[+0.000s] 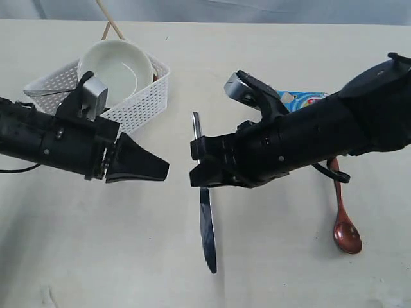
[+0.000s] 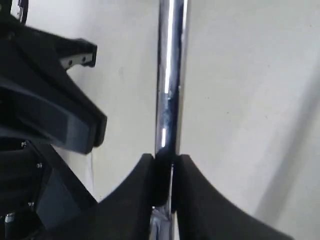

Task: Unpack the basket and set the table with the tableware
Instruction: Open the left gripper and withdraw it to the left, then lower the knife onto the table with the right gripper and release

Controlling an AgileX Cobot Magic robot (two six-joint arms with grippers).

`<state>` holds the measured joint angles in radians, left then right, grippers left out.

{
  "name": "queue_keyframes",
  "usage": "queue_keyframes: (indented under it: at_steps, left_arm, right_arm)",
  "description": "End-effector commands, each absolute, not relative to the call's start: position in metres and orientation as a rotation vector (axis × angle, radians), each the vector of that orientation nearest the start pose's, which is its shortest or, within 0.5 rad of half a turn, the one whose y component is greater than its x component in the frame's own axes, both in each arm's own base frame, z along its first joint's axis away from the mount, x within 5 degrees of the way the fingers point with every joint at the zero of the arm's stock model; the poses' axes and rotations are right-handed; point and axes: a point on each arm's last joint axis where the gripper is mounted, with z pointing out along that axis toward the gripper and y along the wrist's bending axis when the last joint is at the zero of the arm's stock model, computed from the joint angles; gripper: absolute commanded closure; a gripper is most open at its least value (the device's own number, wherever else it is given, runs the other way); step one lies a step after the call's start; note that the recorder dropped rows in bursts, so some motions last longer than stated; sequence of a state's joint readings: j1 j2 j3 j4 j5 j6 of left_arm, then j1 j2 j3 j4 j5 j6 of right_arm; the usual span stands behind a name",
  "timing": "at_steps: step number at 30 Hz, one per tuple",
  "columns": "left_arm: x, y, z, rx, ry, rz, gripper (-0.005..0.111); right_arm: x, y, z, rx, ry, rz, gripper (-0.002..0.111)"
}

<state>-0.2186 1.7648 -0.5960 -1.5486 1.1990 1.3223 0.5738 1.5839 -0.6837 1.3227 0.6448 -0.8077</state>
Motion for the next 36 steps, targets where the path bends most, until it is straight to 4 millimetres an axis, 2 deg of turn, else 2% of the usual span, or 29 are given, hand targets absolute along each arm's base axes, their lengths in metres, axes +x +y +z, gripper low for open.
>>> queue_keyframes:
  at_steps: [1, 5, 8, 11, 14, 19, 26, 36]
  left_arm:
    - [0.189, -0.127, 0.150, 0.439, 2.487, -1.646, 0.107]
    - [0.147, -0.115, 0.176, 0.483, 2.390, -1.533, 0.107]
    - [0.121, -0.106, 0.201, 0.489, 2.264, -1.410, 0.107]
    - [0.096, -0.093, 0.224, 0.477, 2.163, -1.216, 0.107]
    - [0.080, -0.083, 0.237, 0.453, 2.075, -1.081, 0.107]
    - [0.056, -0.071, 0.247, 0.426, 1.965, -0.970, 0.107]
    - [0.038, -0.064, 0.254, 0.407, 1.859, -0.929, 0.107]
    - [0.037, -0.063, 0.254, 0.409, 1.847, -0.915, 0.107]
  right_arm:
    - [0.199, 0.192, 0.179, -0.391, 2.678, 1.155, 0.109]
    - [0.198, 0.199, 0.178, -0.352, 2.666, 1.112, 0.109]
    - [0.190, 0.213, 0.176, -0.346, 2.667, 1.055, 0.109]
    - [0.190, 0.234, 0.176, -0.341, 2.686, 1.086, 0.109]
    - [0.195, 0.251, 0.174, -0.300, 2.696, 1.084, 0.109]
    - [0.204, 0.277, 0.164, -0.274, 2.729, 1.103, 0.109]
    - [0.202, 0.299, 0.142, -0.220, 2.815, 1.091, 0.109]
    - [0.204, 0.297, 0.132, -0.190, 2.829, 0.988, 0.109]
